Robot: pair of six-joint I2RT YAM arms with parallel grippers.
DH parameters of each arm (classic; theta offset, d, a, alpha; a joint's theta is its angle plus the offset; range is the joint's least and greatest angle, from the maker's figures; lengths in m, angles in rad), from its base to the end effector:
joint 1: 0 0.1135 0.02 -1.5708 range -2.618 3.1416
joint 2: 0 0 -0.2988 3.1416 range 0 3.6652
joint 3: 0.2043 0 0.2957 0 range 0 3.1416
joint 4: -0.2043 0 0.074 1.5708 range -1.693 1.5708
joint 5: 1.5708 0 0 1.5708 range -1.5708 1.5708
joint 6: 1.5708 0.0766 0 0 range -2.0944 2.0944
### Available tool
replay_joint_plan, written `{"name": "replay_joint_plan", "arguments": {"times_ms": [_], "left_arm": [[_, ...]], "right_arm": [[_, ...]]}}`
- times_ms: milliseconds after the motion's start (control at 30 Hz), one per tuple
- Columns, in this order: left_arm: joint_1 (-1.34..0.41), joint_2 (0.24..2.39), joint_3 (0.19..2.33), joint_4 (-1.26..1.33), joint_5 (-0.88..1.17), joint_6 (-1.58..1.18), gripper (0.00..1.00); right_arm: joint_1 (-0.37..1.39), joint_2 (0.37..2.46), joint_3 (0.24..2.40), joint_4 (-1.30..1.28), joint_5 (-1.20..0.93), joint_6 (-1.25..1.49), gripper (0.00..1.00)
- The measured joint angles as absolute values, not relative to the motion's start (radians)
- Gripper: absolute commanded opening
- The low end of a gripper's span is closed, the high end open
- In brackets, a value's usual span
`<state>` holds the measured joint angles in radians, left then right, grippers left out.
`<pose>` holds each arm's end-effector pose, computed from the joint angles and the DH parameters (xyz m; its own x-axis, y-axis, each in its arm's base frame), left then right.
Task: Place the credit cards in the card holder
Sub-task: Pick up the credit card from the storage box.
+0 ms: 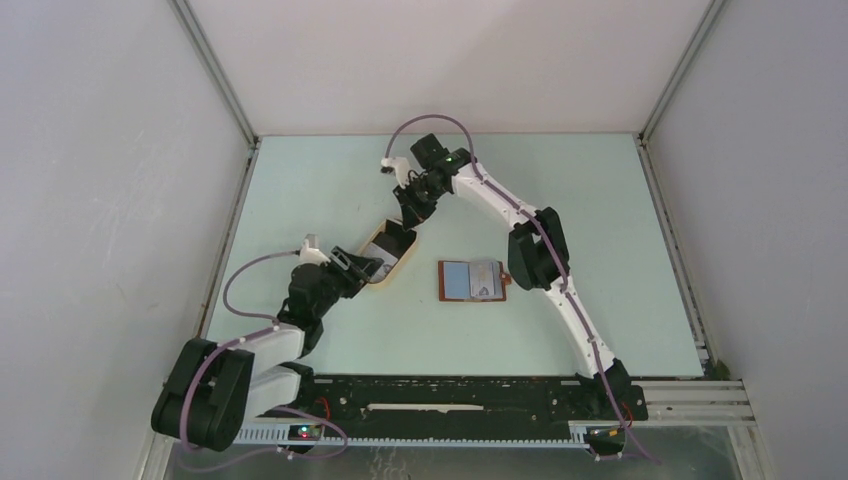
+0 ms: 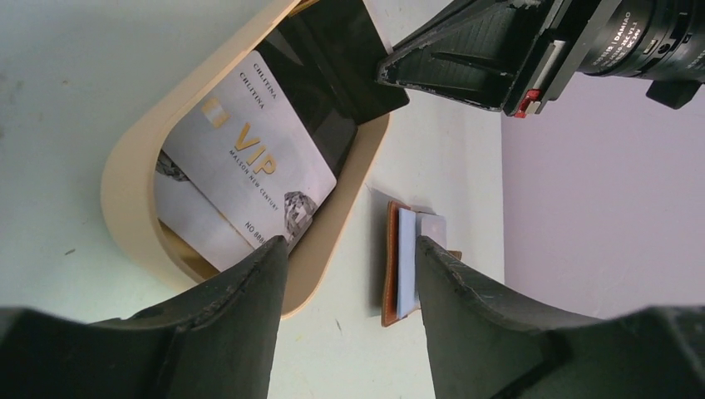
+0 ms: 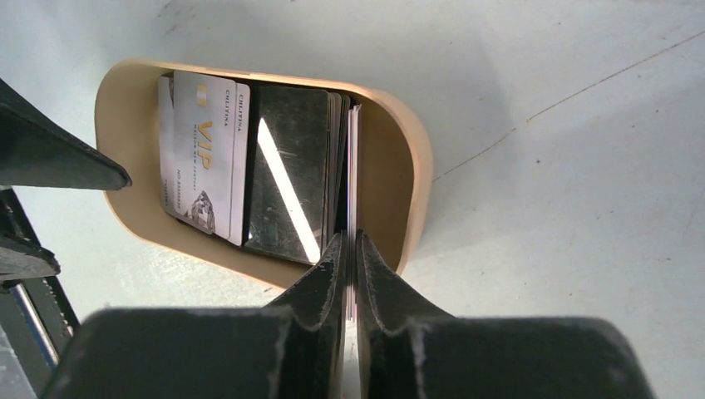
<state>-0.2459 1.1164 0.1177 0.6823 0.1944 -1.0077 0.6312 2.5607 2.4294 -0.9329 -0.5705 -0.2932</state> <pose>0.2270 -0.0722 0.1246 -0.5136 -0.7265 -0.4565 -0.0326 0.5482 -0.8357 0.4857 0.4063 0.1780 -0.4711 -0.6457 -0.6010 -0.8820 0.3533 0.3118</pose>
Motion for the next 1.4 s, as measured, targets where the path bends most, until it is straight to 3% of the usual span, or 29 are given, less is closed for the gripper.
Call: {"name": "replay_joint_plan", "arguments": {"times_ms": [67,233,567,833,1000,1400], "left_arm": [[-0.245,1.139,0.127,0.698,0.198,-1.014,0.62],[-0.245,1.203,0.142,0.737,0.223,-1.021,0.61],[-0.237,1.311,0.185,0.801,0.271,-1.034,0.61],[-0.233,1.328,0.186,0.832,0.286,-1.041,0.61],[-0.232,1.328,0.186,0.837,0.292,-1.041,0.61],[-0.22,1.328,0.186,0.838,0.296,-1.04,0.61]], "right_arm": [[0.622,2.561,2.429,-0.932,-0.584,-0.286,0.08],[0.601,2.561,2.432,-0.933,-0.63,-0.27,0.29],[0.588,2.578,2.452,-0.933,-0.682,-0.251,0.42],[0.601,2.615,2.477,-0.931,-0.696,-0.238,0.42],[0.611,2.622,2.478,-0.931,-0.707,-0.235,0.29],[0.628,2.646,2.494,-0.922,-0.678,-0.204,0.45]]}}
